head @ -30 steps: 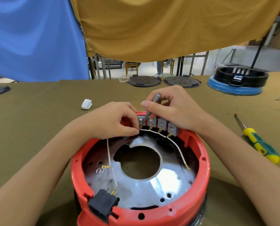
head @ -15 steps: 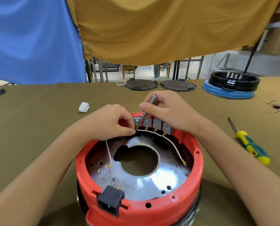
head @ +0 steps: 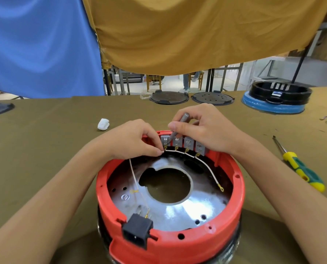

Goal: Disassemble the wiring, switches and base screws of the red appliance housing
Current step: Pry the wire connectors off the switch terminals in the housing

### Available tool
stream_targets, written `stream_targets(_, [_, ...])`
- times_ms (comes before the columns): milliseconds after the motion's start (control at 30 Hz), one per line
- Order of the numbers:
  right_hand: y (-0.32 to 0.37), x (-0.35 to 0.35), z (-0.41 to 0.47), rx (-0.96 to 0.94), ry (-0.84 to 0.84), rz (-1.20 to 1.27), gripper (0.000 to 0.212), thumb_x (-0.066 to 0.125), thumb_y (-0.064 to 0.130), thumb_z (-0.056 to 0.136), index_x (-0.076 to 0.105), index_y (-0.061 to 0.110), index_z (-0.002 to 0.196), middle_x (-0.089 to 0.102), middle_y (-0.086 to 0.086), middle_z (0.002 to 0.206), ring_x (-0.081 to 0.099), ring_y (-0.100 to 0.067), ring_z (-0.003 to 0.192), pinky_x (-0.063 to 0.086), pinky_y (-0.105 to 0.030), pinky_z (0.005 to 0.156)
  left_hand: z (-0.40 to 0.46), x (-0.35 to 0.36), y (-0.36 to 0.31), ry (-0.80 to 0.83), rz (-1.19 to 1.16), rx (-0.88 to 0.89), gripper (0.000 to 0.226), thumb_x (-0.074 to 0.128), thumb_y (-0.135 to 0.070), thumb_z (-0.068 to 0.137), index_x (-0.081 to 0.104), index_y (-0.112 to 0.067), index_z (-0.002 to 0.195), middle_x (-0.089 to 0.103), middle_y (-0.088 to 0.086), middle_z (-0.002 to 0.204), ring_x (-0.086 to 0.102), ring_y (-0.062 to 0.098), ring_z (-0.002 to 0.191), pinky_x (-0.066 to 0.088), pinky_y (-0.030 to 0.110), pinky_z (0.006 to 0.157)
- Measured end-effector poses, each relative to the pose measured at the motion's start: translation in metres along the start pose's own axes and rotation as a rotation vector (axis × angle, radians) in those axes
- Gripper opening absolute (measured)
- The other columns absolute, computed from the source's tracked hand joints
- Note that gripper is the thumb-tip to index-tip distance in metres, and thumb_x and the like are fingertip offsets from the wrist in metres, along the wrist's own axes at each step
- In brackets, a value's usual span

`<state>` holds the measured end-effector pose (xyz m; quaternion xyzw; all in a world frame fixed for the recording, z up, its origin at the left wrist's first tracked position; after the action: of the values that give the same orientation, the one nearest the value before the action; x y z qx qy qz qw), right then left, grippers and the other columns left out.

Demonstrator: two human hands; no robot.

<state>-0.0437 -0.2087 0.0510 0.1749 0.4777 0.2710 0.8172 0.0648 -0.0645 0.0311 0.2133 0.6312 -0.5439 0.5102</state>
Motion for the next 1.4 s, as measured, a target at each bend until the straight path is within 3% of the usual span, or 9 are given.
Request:
stream_targets(167, [-0.002, 0.001, 0.001, 0.026, -0.016, -0.004, 0.019, 0.067, 0.029, 0.095, 0.075, 0.016, 0.083, 0.072, -0.008, 0.074, 0.062, -0.025, 0.064, 0.047, -0.035, 0.061, 0.002, 0.001, 0.001, -0.045, 0.054, 0.008, 0.008, 0.077, -0.028, 0.083, 0.078, -0.036, 0.08, 0.069, -0.022, 0.089, 0.061, -0.007, 0.088, 0.043, 0.006, 0.076])
stream_targets(267, [-0.002, 0.002, 0.001, 0.028, -0.026, 0.008, 0.02, 0.066, 0.029, 0.096, 0.074, 0.016, 0.083, 0.073, -0.006, 0.076, 0.06, -0.019, 0.061, 0.046, -0.032, 0.061, 0.003, 0.001, 0.003, -0.054, 0.064, 0.033, 0.007, 0.077, -0.027, 0.083, 0.078, -0.034, 0.08, 0.069, -0.02, 0.089, 0.059, -0.007, 0.088, 0.04, 0.003, 0.076])
stream_targets(400, [-0.008, -0.001, 0.006, 0.062, -0.043, -0.012, 0.019, 0.065, 0.027, 0.096, 0.074, 0.013, 0.085, 0.074, -0.005, 0.079, 0.067, -0.025, 0.076, 0.051, -0.04, 0.075, 0.016, -0.001, 0.0, -0.032, 0.105, 0.07, 0.004, 0.077, -0.026, 0.083, 0.079, -0.03, 0.083, 0.069, -0.015, 0.094, 0.059, -0.002, 0.09, 0.042, 0.013, 0.079])
stream_targets(633, [-0.017, -0.003, 0.008, 0.112, -0.099, 0.003, 0.019, 0.066, 0.025, 0.096, 0.073, 0.01, 0.085, 0.075, 0.002, 0.077, 0.069, -0.01, 0.074, 0.052, -0.03, 0.078, 0.032, 0.0, 0.003, -0.01, 0.112, 0.11, 0.003, 0.075, -0.028, 0.084, 0.078, -0.03, 0.085, 0.068, -0.017, 0.096, 0.058, -0.004, 0.092, 0.042, 0.011, 0.081])
stream_targets(767, [-0.015, -0.002, 0.007, 0.093, -0.092, -0.029, 0.021, 0.064, 0.029, 0.097, 0.073, 0.012, 0.086, 0.074, -0.009, 0.08, 0.069, -0.03, 0.08, 0.052, -0.045, 0.08, 0.033, 0.0, 0.006, 0.005, 0.084, 0.098, 0.004, 0.074, -0.029, 0.085, 0.078, -0.032, 0.086, 0.068, -0.019, 0.095, 0.059, -0.004, 0.09, 0.046, 0.016, 0.083])
stream_targets(967, [-0.008, -0.001, 0.005, 0.043, -0.066, -0.115, 0.022, 0.065, 0.032, 0.095, 0.073, 0.015, 0.083, 0.068, -0.012, 0.068, 0.046, -0.009, 0.048, 0.04, -0.027, 0.053, 0.032, -0.001, 0.009, 0.015, 0.042, 0.087, 0.007, 0.074, -0.03, 0.084, 0.077, -0.037, 0.082, 0.069, -0.02, 0.093, 0.062, -0.002, 0.089, 0.049, 0.025, 0.087])
stream_targets(1133, [-0.006, -0.001, 0.004, 0.032, -0.046, -0.191, 0.02, 0.068, 0.034, 0.093, 0.076, 0.017, 0.086, 0.069, -0.011, 0.075, 0.056, -0.019, 0.06, 0.046, -0.038, 0.064, 0.032, 0.0, 0.008, 0.018, 0.034, 0.085, 0.007, 0.074, -0.03, 0.084, 0.077, -0.036, 0.083, 0.07, -0.019, 0.093, 0.063, 0.001, 0.089, 0.05, 0.03, 0.088])
stream_targets(1233, [-0.012, -0.001, 0.007, 0.069, -0.054, -0.091, 0.021, 0.068, 0.032, 0.093, 0.075, 0.016, 0.082, 0.072, -0.011, 0.072, 0.054, -0.017, 0.053, 0.046, -0.034, 0.058, 0.032, 0.0, 0.008, 0.02, 0.018, 0.087, 0.008, 0.075, -0.028, 0.084, 0.077, -0.036, 0.082, 0.069, -0.021, 0.09, 0.064, 0.0, 0.088, 0.05, 0.027, 0.087])
stream_targets(1400, [-0.028, -0.005, 0.02, 0.195, -0.065, 0.094, 0.024, 0.068, 0.029, 0.095, 0.071, 0.011, 0.08, 0.074, -0.005, 0.072, 0.071, -0.025, 0.075, 0.055, -0.04, 0.076, 0.033, 0.0, 0.008, 0.03, 0.015, 0.093, 0.008, 0.075, -0.026, 0.084, 0.078, -0.034, 0.083, 0.067, -0.026, 0.088, 0.064, 0.001, 0.088, 0.049, 0.023, 0.087])
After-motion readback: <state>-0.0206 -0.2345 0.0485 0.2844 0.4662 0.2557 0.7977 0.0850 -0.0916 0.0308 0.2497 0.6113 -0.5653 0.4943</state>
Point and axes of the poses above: each hand's wrist, its own z-axis towards the middle knuckle, its own x-axis out of the palm, y = z × x, the point moved 4 cm from there along z, towards the middle knuckle
